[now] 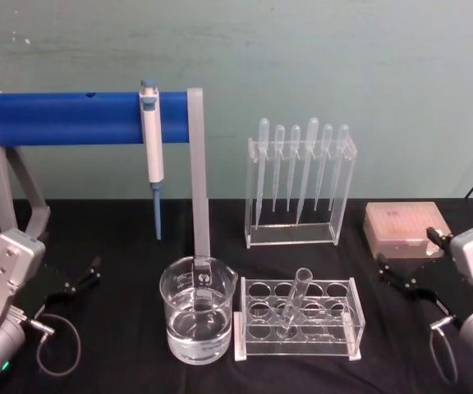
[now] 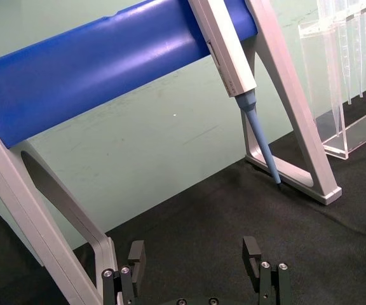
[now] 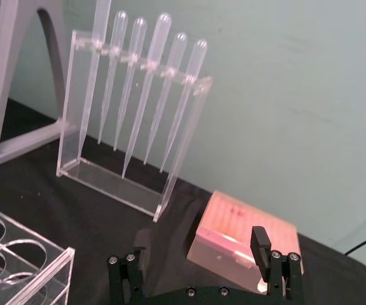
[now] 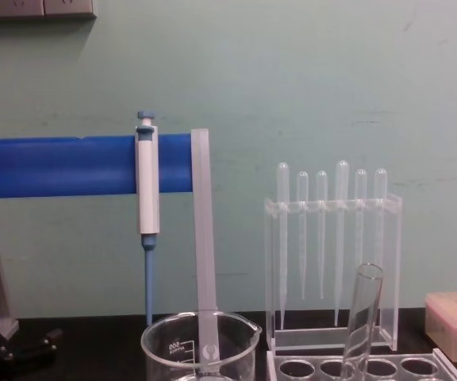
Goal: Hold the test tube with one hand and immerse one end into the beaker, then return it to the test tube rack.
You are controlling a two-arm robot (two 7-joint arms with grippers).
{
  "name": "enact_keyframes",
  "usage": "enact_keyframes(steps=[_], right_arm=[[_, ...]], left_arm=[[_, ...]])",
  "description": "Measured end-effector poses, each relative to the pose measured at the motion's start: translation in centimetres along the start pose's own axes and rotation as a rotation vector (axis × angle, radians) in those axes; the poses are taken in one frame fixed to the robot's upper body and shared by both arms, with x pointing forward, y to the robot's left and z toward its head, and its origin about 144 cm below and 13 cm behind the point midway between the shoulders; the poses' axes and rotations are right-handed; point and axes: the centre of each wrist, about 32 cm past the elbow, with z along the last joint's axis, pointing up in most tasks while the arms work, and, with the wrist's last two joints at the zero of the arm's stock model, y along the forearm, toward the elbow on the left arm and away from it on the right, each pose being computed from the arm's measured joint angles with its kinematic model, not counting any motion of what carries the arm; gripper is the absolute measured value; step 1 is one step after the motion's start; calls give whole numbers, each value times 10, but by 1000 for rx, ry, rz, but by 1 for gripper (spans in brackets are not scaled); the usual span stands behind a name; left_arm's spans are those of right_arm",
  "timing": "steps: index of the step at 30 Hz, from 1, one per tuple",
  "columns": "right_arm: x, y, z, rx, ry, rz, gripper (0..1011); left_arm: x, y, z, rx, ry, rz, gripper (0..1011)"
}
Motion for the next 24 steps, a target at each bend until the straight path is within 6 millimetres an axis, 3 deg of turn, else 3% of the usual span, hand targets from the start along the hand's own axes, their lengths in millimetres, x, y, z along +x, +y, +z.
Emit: enact_keyframes(steps=[6,16,24], right_arm=[[7,-10,3,44,26,34,1003],[32,-44,8,127,134,323,1003],[48,-53,7,143,148,529,1003]], left_arm=[[0,0,0,0,0,0,1000],[0,0,0,0,0,0,1000],[0,0,0,0,0,0,1000]])
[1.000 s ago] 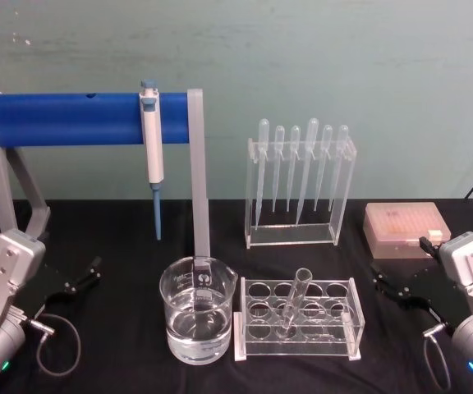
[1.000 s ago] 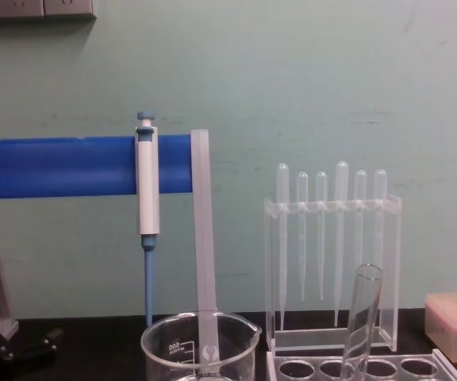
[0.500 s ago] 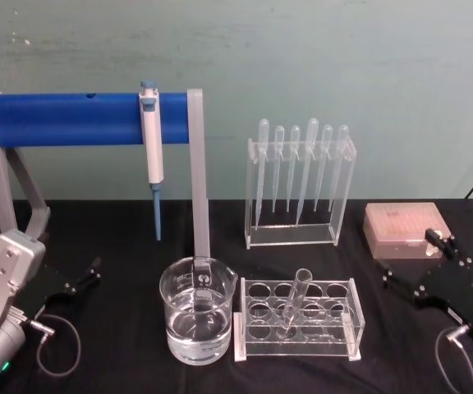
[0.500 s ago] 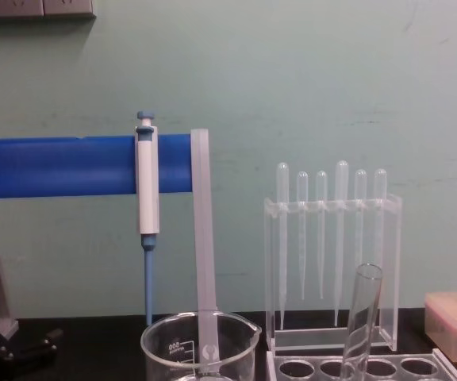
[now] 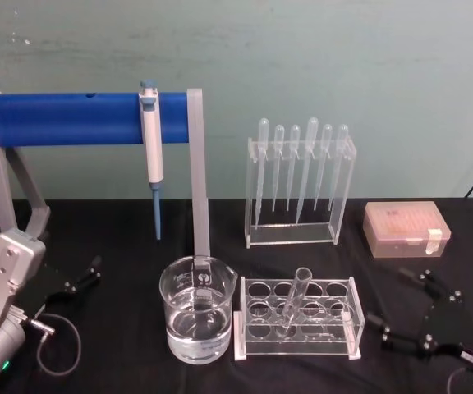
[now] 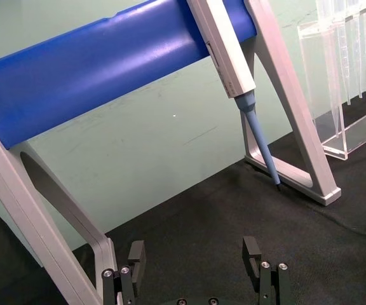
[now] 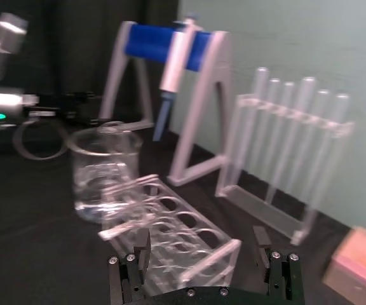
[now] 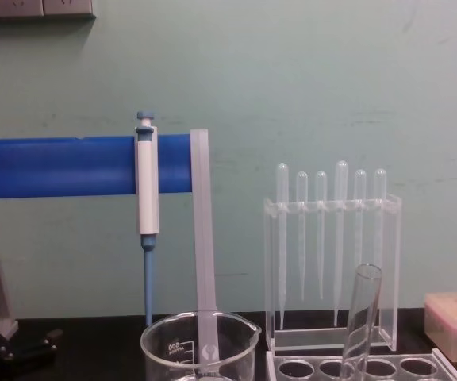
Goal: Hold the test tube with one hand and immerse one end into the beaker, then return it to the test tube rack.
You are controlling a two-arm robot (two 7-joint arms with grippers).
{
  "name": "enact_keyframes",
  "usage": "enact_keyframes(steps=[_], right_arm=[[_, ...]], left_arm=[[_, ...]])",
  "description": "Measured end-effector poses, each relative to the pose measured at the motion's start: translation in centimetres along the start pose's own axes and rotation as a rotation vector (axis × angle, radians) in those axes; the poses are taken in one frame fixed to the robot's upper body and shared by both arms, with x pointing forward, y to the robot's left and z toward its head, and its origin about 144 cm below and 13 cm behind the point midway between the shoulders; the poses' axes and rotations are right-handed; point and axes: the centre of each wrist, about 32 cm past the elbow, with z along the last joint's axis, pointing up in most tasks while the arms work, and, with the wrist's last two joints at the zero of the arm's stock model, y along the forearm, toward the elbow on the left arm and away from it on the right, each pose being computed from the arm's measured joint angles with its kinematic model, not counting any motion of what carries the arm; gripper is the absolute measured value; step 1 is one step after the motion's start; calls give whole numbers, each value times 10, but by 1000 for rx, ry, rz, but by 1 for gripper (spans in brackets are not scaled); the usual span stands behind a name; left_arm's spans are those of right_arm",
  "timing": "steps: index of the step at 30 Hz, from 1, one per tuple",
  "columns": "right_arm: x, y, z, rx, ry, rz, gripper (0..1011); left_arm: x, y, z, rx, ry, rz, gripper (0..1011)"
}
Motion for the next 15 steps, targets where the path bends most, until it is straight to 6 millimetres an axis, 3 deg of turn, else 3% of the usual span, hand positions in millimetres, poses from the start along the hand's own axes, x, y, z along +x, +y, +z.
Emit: enact_keyframes(steps=[6,15], right_arm=[[9,11,-1,23,15,130,1003],[20,48,-12,99,48,260,1003]], left_arm=[[0,0,0,0,0,0,1000],[0,0,0,0,0,0,1000]])
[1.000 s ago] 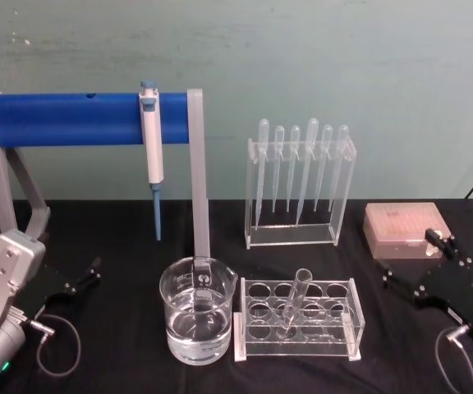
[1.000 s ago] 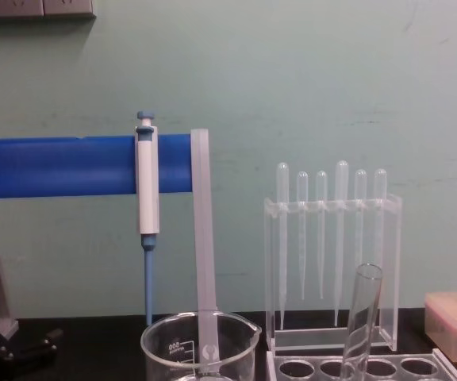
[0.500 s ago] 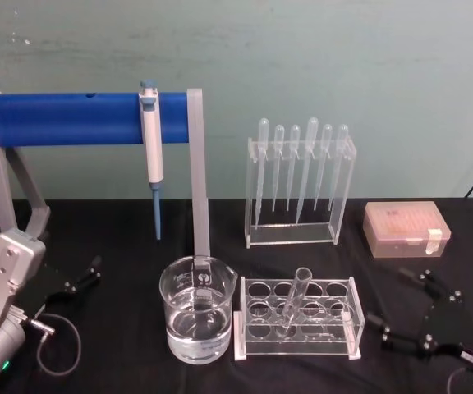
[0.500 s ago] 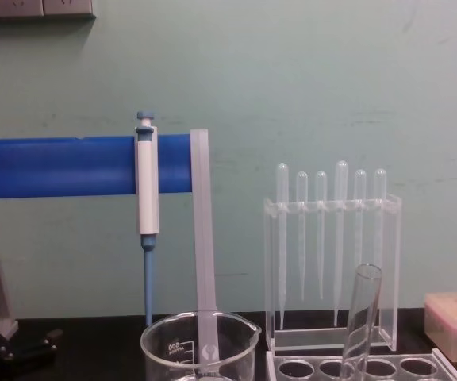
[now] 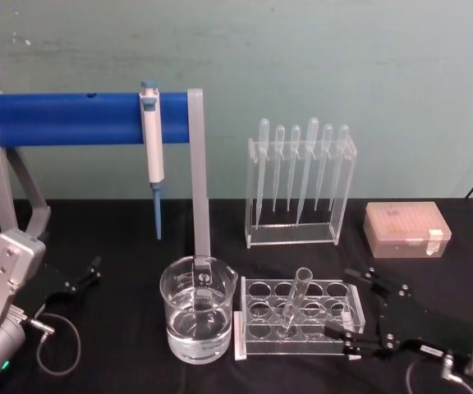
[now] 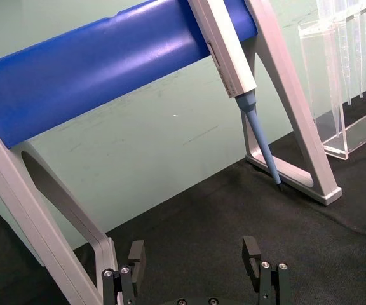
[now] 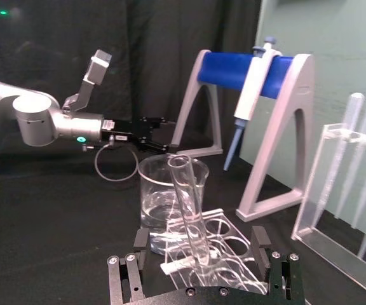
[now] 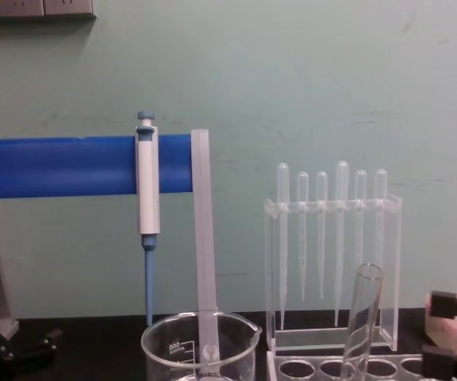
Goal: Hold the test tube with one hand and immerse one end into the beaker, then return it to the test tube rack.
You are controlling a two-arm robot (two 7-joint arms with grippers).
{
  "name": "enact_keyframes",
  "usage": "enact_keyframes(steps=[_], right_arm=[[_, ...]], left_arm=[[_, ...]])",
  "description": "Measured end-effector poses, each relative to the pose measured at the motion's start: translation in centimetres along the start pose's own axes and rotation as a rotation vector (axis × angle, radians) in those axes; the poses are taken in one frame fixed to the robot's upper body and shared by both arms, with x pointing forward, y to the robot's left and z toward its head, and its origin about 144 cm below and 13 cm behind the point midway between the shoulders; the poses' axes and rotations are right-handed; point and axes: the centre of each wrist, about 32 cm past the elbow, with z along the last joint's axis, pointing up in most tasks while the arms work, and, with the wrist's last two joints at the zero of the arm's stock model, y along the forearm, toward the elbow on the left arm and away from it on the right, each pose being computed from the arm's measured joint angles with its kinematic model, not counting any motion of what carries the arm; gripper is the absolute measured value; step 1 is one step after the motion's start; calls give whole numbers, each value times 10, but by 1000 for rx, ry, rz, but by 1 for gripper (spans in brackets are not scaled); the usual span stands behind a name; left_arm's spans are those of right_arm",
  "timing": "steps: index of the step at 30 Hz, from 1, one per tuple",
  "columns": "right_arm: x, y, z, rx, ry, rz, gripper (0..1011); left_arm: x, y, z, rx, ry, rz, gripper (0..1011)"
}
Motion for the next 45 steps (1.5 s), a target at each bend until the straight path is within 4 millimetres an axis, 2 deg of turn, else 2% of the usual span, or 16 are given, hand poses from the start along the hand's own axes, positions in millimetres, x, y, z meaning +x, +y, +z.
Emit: enact_keyframes(steps=[18,33,45], right_arm=[[17,44,8,-78,-103,106,1003],[24,58,11,-70,-105,103,1003],[24,61,12,-70,-119,104,1003]], left_arm=[[0,0,0,0,0,0,1000],[0,0,0,0,0,0,1000],[0,0,0,0,0,0,1000]])
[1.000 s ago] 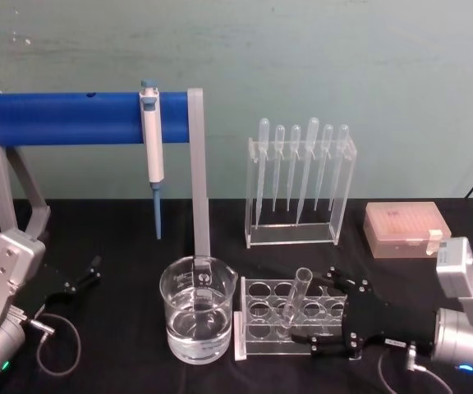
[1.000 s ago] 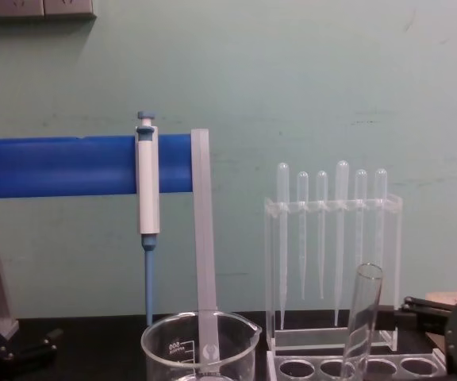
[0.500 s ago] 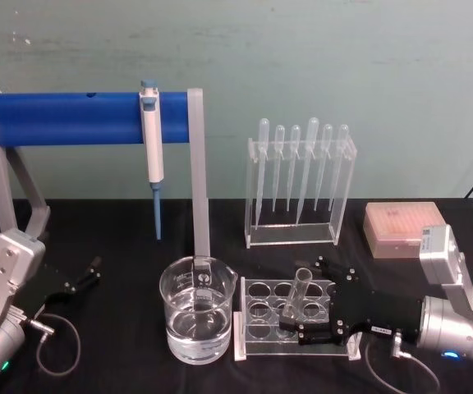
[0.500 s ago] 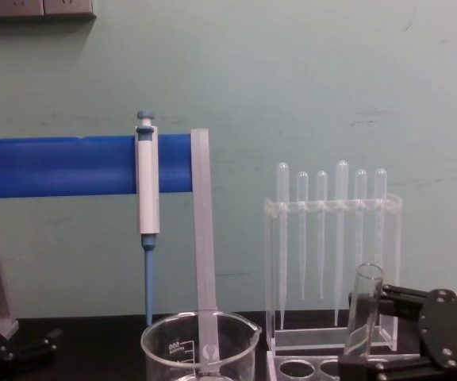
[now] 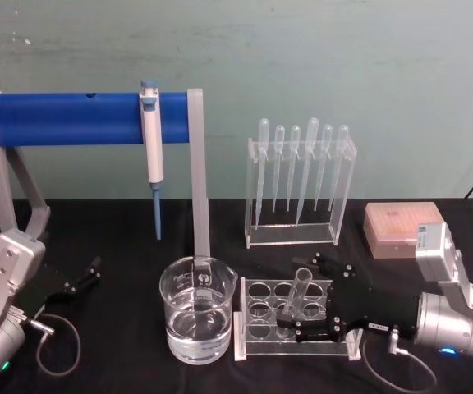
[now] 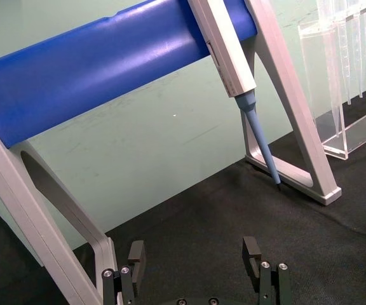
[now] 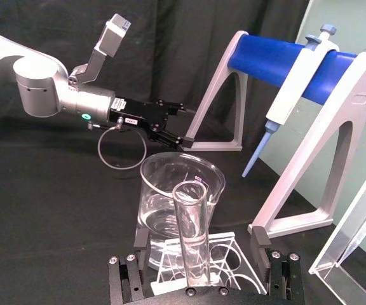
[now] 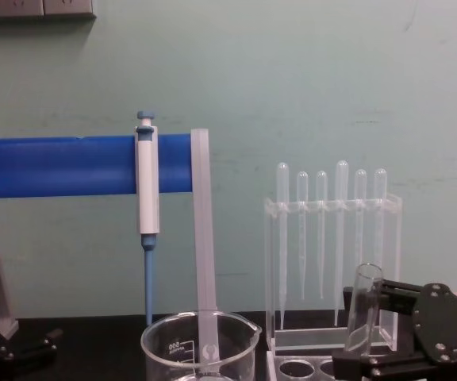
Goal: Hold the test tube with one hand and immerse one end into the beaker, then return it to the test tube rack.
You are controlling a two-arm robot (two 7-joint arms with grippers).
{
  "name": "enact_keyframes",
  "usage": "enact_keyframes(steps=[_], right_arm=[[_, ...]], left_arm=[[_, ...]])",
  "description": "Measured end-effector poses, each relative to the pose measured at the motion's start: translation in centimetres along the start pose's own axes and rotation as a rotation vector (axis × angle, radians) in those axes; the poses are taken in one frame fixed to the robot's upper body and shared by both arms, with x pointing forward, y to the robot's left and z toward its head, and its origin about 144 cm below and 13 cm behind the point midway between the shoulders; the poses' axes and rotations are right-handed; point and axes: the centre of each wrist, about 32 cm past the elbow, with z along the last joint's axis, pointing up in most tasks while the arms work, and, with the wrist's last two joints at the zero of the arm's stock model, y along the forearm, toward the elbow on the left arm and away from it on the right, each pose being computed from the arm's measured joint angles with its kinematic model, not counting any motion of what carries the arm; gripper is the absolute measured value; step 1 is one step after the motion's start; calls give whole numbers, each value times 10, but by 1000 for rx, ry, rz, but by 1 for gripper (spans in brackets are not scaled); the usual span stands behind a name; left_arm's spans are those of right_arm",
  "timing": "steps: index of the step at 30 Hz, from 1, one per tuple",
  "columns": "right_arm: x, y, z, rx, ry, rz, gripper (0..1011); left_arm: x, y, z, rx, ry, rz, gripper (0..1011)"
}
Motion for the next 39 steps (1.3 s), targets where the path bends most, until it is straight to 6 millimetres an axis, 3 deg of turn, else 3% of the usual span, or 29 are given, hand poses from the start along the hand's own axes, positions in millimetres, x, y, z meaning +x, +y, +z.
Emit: enact_keyframes(steps=[12,17,35,39], right_arm=[[0,1,-1,2,0,-1,985],[0,1,0,2,0,-1,885],[0,0,0,1,-2,-1,303],[0,0,0,1,-2,-1,226]], left_arm=[[0,0,0,0,0,0,1000],[0,0,0,0,0,0,1000],[0,0,0,0,0,0,1000],[0,0,0,0,0,0,1000]])
